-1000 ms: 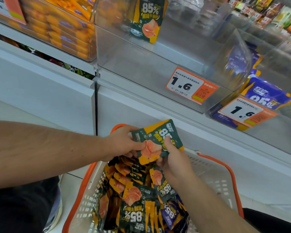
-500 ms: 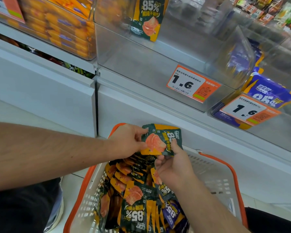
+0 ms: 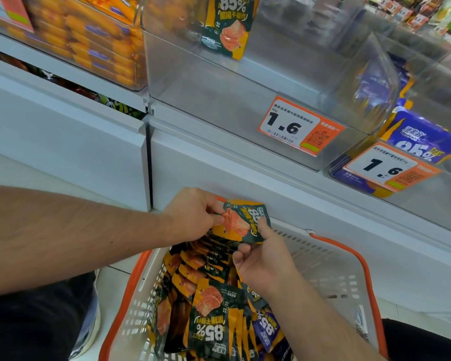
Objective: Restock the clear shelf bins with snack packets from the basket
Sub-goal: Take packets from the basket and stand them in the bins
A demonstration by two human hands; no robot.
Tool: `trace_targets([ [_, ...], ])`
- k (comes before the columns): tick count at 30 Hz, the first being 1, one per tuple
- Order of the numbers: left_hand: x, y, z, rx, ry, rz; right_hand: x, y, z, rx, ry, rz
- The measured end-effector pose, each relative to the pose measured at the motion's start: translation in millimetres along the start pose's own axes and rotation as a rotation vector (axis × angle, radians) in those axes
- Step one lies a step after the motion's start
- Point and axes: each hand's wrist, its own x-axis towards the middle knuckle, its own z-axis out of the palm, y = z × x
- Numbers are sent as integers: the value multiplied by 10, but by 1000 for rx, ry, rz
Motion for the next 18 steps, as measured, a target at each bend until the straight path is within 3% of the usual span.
trace_targets([
  [6, -15, 12, -20, 35, -23, 33, -29, -47, 1, -110, 29, -60],
  [10, -18, -12, -112, -66, -61, -16, -90, -156, -20, -311, 132, -212],
  [14, 55, -15, -167, -208, 34, -94, -247, -326, 39, -746, 102, -423],
  [18, 116, 96, -268, -237, 149, -8, -466, -581, 203, -1134, 48, -703],
])
